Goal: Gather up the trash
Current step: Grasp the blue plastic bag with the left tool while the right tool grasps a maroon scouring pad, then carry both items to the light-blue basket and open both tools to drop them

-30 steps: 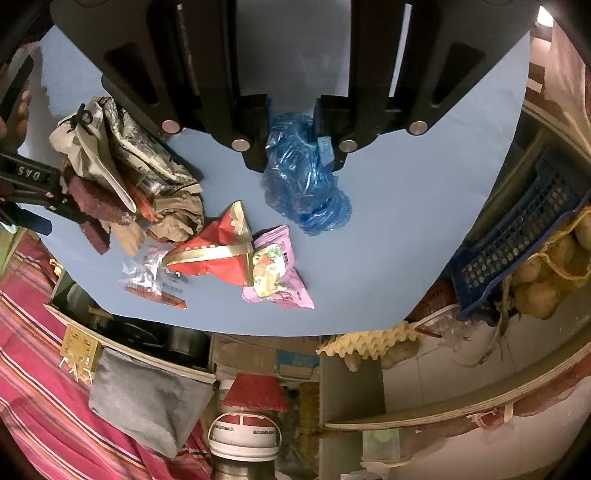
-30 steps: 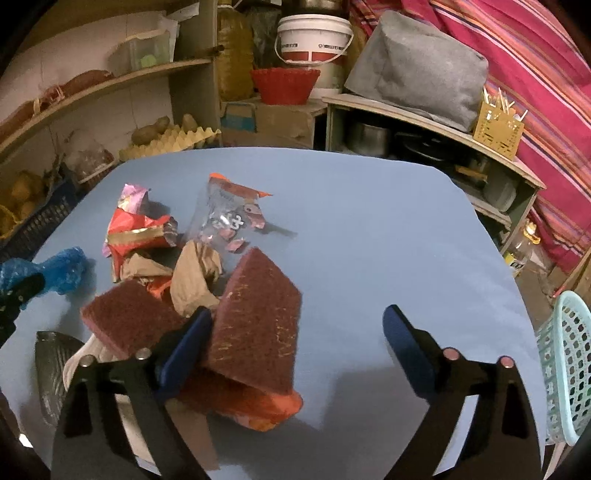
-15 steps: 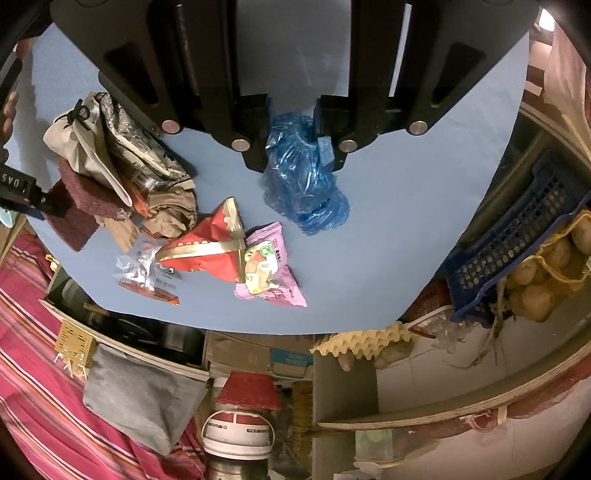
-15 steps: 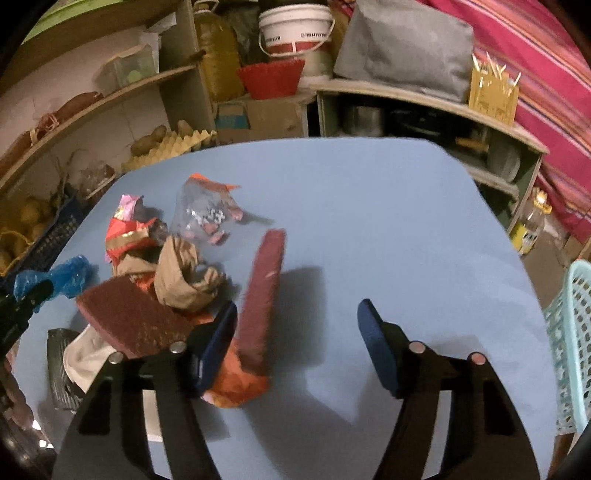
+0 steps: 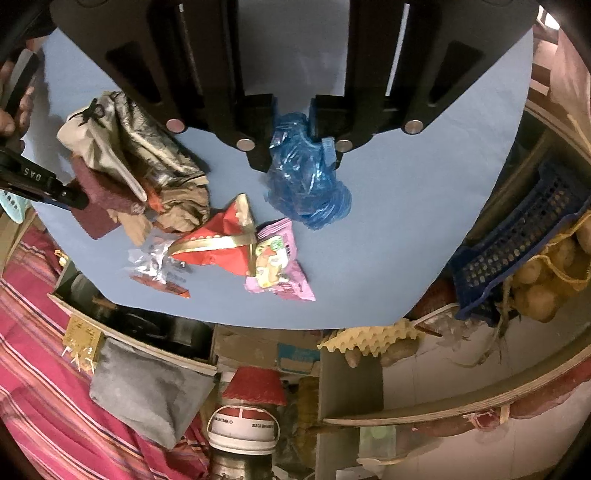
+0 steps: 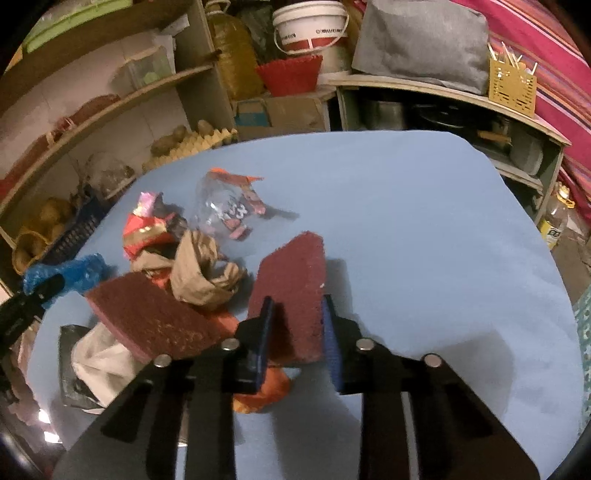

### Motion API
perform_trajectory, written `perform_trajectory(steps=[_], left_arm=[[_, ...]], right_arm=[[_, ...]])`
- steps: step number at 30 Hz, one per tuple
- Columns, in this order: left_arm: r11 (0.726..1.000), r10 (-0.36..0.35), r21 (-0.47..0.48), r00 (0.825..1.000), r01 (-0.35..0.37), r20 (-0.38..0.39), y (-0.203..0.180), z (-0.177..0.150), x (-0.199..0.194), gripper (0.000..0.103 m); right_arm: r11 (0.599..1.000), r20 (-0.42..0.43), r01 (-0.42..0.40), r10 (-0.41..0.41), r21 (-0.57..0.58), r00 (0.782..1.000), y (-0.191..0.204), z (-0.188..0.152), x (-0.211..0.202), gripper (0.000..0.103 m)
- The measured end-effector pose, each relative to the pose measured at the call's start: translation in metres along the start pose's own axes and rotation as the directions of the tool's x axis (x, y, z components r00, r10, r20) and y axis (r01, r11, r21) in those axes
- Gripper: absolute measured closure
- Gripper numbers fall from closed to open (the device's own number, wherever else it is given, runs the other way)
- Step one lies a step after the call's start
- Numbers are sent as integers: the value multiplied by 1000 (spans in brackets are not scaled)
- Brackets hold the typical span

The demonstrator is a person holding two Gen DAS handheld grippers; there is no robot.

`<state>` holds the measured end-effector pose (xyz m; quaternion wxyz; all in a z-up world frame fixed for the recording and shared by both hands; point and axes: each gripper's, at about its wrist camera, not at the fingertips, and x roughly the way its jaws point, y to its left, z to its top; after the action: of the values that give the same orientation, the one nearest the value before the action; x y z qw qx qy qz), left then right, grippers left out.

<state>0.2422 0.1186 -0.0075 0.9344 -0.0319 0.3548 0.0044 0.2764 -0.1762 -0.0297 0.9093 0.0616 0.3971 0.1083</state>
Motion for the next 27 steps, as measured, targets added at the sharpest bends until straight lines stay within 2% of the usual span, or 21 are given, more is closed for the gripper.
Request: perform_trajectory(steps=[6,11,16,20,27], left_arm=[[1000,13,-10,999,-12,49,-11,7,-16,97],[1000,-2,-24,996,4,91,-23,21,-39,97],[1000,-27,12,992,26,124,-48,36,-59,97],[996,-71,59,986,63,149,-87,45,-70,97],[978,-169,152,974,146,148,-173,45,-68,97]], right_arm=[[999,41,10,-8,-42,999,-5,4,-15,84],[1000,75,15,-14,-12,997,-24,8,-33,84],[999,123,41,-45,31,991,-54,10,-60,84],[995,156,73,-82,63,984,-81,8,-83,84],[977,195,177,-198,120,961,-147,-2,-130,84]])
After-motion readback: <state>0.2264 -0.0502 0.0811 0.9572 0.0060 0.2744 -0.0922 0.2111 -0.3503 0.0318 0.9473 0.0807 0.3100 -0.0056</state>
